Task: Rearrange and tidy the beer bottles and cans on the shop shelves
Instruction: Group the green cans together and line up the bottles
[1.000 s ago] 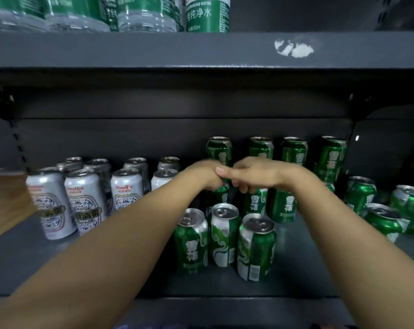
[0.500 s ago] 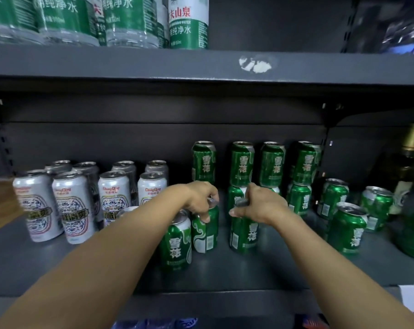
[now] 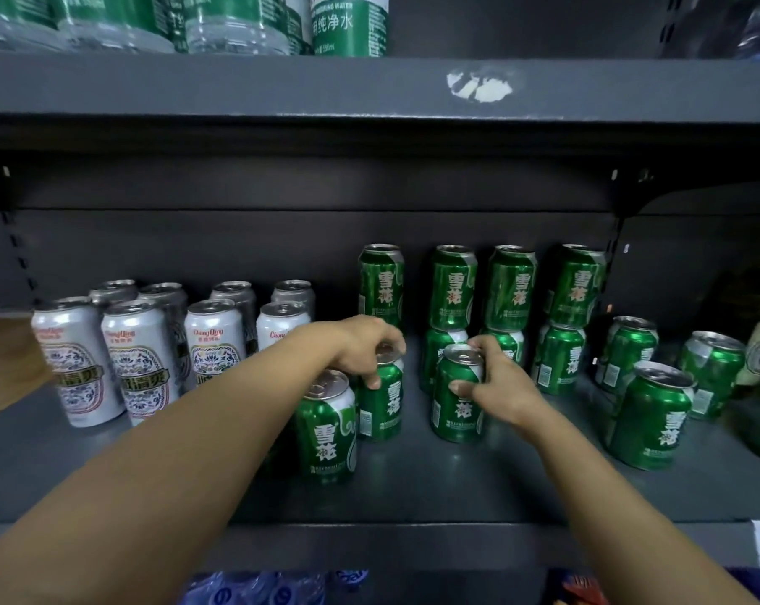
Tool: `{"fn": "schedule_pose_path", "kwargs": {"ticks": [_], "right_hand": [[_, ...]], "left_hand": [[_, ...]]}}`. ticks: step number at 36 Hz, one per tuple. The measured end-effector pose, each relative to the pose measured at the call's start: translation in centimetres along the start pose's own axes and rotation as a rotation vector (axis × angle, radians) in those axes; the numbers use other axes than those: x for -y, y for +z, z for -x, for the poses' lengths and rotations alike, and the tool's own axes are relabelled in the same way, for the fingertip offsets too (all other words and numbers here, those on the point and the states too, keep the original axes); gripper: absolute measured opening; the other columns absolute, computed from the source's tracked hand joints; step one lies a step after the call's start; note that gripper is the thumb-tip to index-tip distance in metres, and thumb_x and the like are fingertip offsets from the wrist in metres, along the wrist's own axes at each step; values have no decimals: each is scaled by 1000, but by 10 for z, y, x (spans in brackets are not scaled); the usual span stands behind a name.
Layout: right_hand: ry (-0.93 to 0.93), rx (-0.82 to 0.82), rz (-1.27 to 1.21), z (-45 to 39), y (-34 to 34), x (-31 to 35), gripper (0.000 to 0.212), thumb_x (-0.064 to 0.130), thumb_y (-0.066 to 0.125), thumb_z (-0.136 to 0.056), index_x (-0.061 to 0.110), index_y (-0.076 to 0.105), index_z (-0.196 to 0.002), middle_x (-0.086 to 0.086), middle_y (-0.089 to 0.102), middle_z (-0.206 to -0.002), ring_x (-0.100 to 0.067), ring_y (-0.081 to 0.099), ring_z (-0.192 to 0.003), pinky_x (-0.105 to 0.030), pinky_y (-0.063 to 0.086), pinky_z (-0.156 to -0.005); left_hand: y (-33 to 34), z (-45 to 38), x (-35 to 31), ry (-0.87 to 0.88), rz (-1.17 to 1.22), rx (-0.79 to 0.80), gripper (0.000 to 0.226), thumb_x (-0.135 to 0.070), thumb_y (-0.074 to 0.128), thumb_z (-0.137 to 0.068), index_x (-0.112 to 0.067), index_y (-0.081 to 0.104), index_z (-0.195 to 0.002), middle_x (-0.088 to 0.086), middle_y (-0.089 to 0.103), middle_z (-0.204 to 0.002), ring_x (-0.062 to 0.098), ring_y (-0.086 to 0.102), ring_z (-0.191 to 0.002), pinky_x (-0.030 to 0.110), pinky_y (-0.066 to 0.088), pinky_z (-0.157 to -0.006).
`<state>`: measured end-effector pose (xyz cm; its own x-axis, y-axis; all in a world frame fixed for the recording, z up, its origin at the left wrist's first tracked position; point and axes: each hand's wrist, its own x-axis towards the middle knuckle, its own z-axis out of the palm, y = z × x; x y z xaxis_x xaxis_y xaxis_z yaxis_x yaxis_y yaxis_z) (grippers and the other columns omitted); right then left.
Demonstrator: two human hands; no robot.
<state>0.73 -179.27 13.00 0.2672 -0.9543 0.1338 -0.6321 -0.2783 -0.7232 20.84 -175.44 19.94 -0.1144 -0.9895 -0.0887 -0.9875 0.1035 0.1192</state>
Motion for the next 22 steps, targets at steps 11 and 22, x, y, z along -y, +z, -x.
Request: {"fn": "schedule_pose_path", "kwargs": {"ticks": [11, 22], "right_hand": [[-6, -103, 78, -1, 9, 3, 64, 30, 68, -88, 23, 32, -141, 4, 48, -143, -22, 49, -125, -35, 42, -97], [12, -147, 113, -11, 6, -2, 67, 38, 68, -88, 18, 32, -141, -5, 57, -131, -25, 56, -108, -37, 45, -87]], "left_hand": [[2, -5, 9, -146, -71, -98, 63, -44, 79, -73, -14, 57, -123, 6, 59, -123, 24, 56, -109, 33, 48, -91], [9, -9, 16, -136, 72, -116, 63, -24, 79, -78, -22, 50, -134, 6, 45, -142, 25, 46, -127, 33, 41, -104]]}}
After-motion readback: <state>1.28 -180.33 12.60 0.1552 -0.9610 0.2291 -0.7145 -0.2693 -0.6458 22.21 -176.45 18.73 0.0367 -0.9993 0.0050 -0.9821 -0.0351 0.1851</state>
